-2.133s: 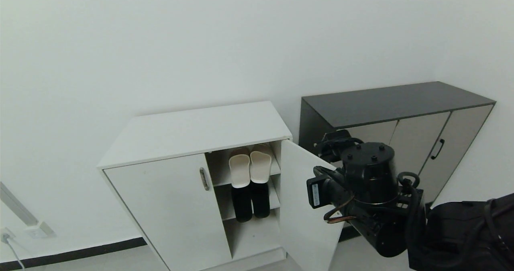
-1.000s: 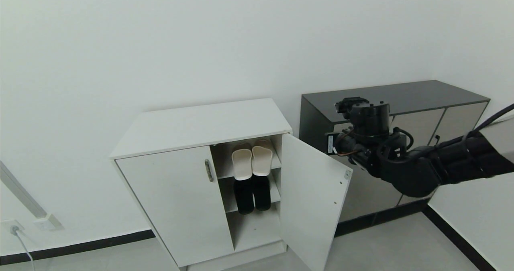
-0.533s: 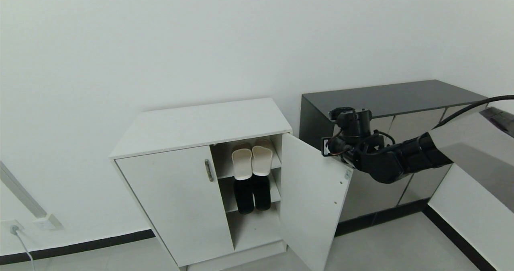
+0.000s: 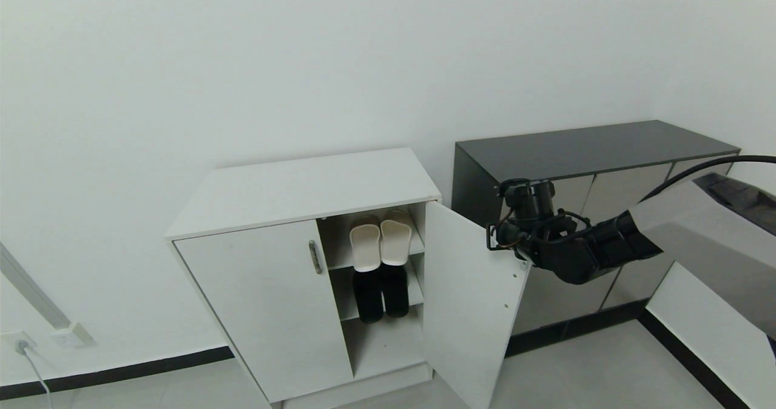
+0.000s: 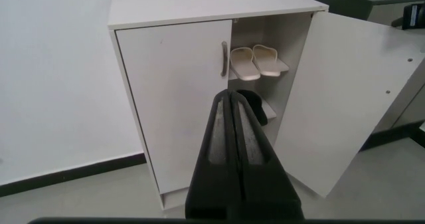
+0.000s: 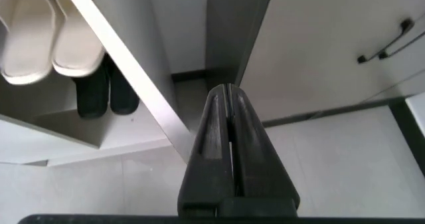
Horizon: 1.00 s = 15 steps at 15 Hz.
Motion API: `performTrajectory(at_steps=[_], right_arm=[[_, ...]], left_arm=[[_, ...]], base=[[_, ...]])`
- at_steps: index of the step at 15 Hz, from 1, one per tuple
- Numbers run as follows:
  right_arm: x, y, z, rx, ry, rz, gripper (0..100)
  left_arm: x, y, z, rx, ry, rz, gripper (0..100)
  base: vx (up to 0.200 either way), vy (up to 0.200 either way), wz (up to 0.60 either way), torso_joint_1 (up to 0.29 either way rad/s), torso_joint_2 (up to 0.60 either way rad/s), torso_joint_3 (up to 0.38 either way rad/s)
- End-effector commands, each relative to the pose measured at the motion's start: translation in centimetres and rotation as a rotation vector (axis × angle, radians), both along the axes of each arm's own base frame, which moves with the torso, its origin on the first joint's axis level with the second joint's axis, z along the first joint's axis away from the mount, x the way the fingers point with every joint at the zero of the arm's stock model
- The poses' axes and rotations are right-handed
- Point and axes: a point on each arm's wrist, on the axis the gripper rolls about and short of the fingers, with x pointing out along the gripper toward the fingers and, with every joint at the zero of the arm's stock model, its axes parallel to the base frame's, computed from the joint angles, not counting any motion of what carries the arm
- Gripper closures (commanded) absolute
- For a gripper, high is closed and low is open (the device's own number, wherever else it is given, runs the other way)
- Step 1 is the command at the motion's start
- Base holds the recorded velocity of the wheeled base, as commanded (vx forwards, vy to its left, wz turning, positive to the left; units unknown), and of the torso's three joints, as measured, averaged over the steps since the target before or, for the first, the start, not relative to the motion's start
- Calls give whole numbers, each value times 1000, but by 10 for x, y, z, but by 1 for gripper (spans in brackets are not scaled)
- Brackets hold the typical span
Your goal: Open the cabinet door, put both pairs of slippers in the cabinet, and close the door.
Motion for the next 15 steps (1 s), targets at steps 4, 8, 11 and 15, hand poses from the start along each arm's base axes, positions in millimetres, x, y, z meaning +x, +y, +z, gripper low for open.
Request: performTrajectory(at_steps=[4, 8, 11, 15], right_arm=[[-22, 15, 0, -10, 25, 50, 100], [-69, 47, 5, -3, 45, 159, 100], [-94, 61, 9, 13, 51, 214, 100], [-117, 64, 13, 33, 16, 286, 100]], left_arm=[[0, 0, 0, 0, 1, 0, 100], [0, 0, 0, 0, 1, -1, 100], [0, 0, 0, 0, 1, -1, 100], [0, 0, 0, 0, 1, 0, 100]], base=[[0, 0, 0, 0, 0, 0], [0, 0, 0, 0, 0, 0], [0, 0, 0, 0, 0, 0], [0, 0, 0, 0, 0, 0]])
